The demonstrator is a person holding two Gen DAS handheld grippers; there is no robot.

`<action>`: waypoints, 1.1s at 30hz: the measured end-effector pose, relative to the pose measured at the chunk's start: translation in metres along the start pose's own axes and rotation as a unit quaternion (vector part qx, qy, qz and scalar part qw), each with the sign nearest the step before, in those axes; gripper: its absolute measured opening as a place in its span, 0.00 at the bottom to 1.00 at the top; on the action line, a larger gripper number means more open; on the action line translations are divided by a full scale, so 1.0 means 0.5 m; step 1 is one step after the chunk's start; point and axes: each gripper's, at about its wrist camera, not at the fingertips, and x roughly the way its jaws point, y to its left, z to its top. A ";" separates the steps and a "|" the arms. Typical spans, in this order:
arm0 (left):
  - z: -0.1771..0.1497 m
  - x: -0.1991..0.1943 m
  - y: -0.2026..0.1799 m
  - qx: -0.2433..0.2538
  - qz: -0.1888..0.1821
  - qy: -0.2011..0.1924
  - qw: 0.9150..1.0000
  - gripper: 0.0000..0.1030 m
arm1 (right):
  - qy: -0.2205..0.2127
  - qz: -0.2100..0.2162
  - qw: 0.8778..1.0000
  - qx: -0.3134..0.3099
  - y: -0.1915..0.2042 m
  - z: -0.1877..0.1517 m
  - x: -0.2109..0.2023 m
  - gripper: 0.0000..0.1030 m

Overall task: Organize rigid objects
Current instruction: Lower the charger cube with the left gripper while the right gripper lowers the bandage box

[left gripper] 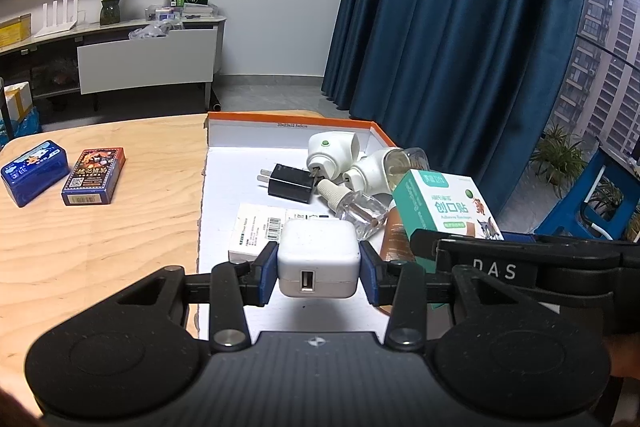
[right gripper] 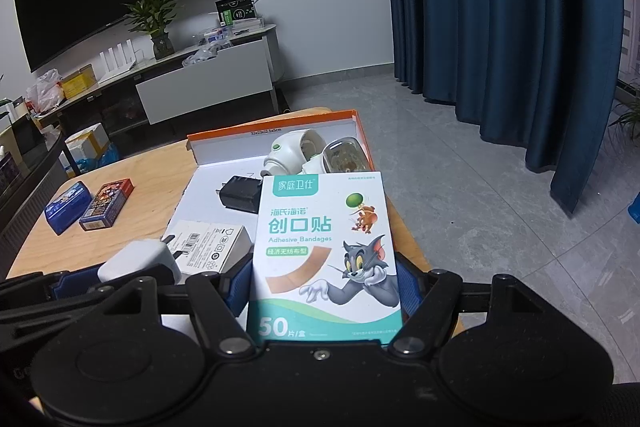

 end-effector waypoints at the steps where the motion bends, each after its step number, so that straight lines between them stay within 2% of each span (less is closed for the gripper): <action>1: 0.000 0.000 -0.001 0.001 -0.001 0.000 1.000 0.41 | 0.001 0.000 1.000 0.000 -0.001 0.002 0.001 0.82; 25: -0.004 0.019 -0.012 0.005 -0.013 0.014 1.000 0.41 | 0.022 0.006 0.999 -0.022 0.004 0.032 0.048 0.82; 27: -0.003 0.019 -0.015 0.009 -0.015 0.013 1.000 0.38 | 0.023 0.006 0.999 -0.021 0.003 0.035 0.051 0.82; 33: 0.000 0.022 -0.018 0.012 -0.022 0.014 1.000 0.38 | 0.026 0.004 0.999 -0.021 0.004 0.035 0.060 0.82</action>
